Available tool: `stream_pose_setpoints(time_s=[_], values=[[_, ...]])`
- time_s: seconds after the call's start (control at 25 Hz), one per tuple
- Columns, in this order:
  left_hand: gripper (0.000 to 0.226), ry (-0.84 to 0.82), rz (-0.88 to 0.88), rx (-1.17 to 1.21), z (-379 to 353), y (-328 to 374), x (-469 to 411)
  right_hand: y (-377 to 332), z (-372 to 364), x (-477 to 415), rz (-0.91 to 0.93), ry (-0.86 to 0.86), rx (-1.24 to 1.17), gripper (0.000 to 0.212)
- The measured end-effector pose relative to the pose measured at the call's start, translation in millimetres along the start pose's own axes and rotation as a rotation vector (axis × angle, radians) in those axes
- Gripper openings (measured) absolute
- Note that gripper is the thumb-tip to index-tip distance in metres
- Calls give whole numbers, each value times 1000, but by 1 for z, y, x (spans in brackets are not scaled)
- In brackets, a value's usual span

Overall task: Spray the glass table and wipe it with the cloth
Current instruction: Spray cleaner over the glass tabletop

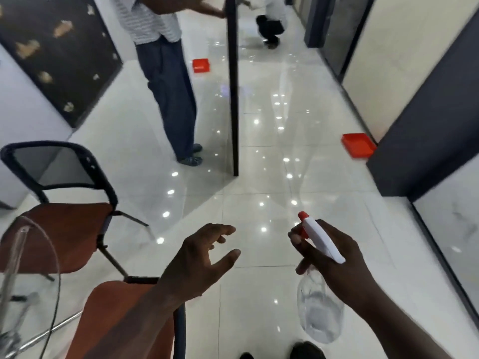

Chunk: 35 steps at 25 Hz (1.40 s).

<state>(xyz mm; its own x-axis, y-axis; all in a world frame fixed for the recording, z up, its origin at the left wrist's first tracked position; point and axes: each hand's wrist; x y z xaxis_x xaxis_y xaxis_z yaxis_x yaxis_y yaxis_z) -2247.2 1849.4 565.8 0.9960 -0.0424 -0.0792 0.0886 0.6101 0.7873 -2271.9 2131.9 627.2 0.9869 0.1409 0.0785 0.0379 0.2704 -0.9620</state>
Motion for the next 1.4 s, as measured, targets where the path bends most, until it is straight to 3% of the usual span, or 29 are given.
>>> stream_pose_setpoints(time_s=[0.28,0.44,0.56,0.68,0.92,1.08,1.16,1.2,1.24,1.28,1.32,1.4], values=[[44,304,366,-101,49,-50,-58,16,-78,-206,76,-483,2,19],[42,533,640,-102,87,-62,-48,-9,-154,-292,134,-798,28,34],[41,713,767,-121,91,-75,-33,-26,-221,-327,176,-1049,47,40],[46,854,903,-90,88,-103,-31,-40,-287,-350,226,-1239,137,22],[39,1107,1087,-54,137,-190,-25,-82,-431,-380,275,-1485,250,26],[35,1272,1214,-10,178,-202,-23,-105,-516,-389,298,-1562,287,20],[36,1365,1231,56,175,-251,-16,-108,-571,-390,280,-1616,325,7],[41,1428,1334,64,135,-306,17,-105,-602,-388,275,-1654,345,7],[64,1523,1370,70,68,-448,52,-104,-631,-384,277,-1686,347,11],[91,1545,1502,91,62,-492,56,-99,-659,-382,319,-1709,369,10],[99,1493,1638,135,62,-513,58,-98,-689,-380,361,-1739,404,8],[71,1494,1614,132,63,-506,56,-96,-744,-380,452,-1805,495,13]])
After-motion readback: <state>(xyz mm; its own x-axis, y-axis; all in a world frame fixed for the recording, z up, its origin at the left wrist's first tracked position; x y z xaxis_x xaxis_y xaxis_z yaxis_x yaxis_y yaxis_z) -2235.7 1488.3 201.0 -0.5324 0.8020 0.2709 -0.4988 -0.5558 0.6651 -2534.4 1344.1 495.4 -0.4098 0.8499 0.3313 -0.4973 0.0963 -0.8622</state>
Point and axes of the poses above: each hand's wrist, its own x-axis away from the middle knuckle, its own z-axis out of the back of the hand, y = z × x, and after that the axes turned 1 degree about y, right-handed
